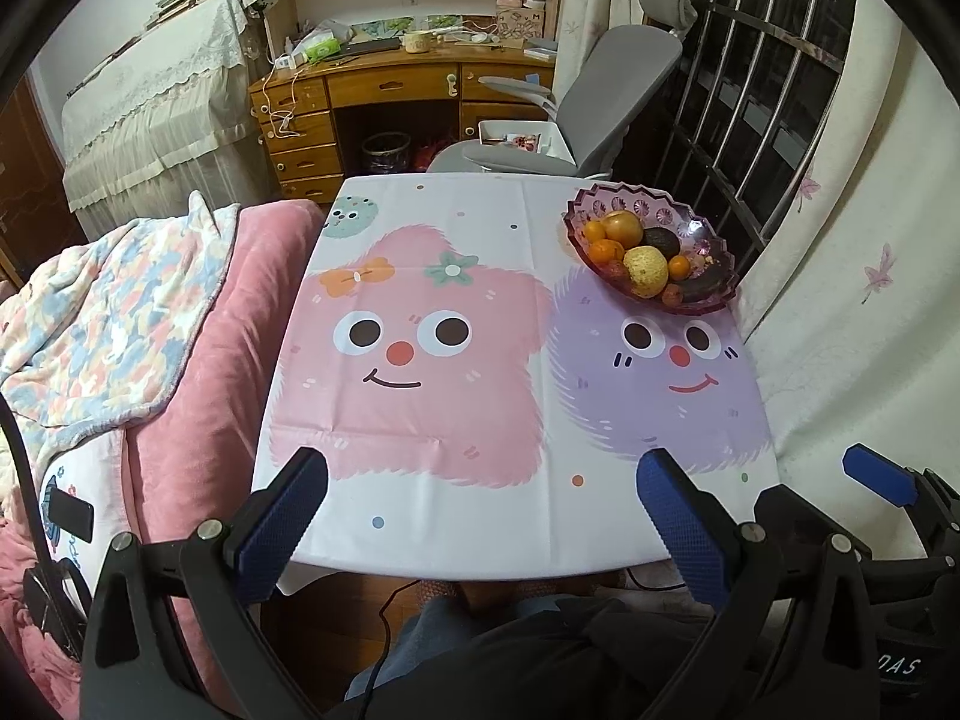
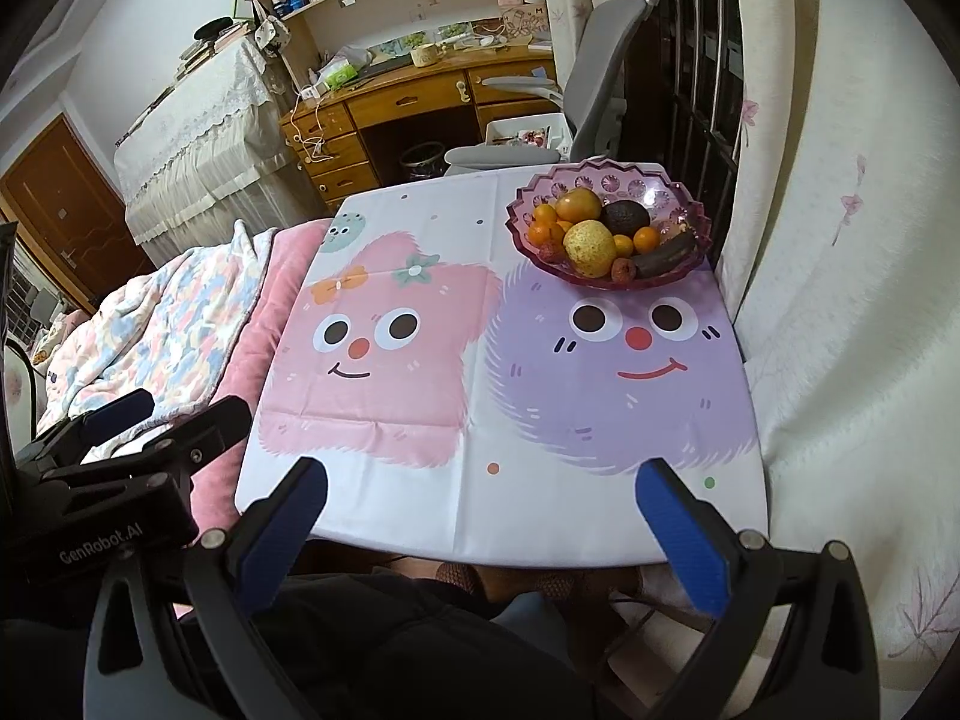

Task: Organize fruits

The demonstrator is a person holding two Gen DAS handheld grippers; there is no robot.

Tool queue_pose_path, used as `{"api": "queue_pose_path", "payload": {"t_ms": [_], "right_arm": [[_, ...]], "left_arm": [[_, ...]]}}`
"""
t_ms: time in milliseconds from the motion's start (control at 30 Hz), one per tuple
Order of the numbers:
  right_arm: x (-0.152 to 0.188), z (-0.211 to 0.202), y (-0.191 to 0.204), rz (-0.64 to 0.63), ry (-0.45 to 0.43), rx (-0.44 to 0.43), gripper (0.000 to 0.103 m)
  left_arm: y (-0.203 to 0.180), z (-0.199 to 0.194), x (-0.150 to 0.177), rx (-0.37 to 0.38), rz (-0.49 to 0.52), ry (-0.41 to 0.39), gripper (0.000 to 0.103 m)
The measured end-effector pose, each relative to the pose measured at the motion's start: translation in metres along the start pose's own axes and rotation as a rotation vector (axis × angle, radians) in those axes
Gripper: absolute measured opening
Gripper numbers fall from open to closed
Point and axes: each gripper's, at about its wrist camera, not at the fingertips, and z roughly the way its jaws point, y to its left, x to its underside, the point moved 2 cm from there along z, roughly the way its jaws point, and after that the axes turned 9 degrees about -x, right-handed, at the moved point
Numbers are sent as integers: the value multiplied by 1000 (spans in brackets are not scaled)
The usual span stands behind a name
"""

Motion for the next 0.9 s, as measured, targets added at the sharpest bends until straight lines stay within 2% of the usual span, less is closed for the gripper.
{"api": "queue_pose_path", "payload": {"t_ms": [900], "right_arm": [[-3, 5, -1, 4, 4, 1, 103]], "left_arm": [[8, 9, -8, 3, 9, 10, 102]]}}
